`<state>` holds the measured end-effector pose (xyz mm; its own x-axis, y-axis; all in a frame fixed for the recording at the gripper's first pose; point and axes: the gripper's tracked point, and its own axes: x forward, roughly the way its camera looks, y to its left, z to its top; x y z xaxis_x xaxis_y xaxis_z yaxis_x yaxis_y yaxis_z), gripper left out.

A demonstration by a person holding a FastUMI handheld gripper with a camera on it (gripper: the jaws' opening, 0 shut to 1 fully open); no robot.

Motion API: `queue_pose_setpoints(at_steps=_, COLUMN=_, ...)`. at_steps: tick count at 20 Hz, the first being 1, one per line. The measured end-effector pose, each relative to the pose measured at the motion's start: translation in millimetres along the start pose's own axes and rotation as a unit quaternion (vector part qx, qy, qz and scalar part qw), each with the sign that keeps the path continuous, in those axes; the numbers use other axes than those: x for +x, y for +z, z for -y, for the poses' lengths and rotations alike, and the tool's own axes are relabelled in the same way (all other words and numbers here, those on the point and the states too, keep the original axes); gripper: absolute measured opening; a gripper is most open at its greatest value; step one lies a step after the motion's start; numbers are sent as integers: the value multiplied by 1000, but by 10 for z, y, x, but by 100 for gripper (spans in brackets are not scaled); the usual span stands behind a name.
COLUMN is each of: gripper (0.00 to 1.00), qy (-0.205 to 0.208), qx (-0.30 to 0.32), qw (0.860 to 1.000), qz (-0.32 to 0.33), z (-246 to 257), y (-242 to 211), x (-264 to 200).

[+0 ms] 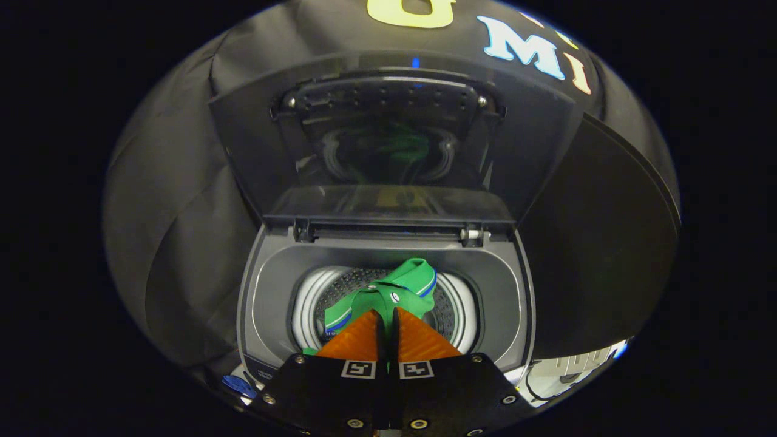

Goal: Put the clothes into the washing machine and then close the washing machine lid.

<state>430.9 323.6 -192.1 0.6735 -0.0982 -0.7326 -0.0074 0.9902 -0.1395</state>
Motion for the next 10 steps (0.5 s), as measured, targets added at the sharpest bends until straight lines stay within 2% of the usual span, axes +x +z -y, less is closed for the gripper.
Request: queue_pose_setpoints(at_steps=10, gripper=0, qy=14, qx=-13, qw=999, qz=-50, z=-27, y=-446, x=294)
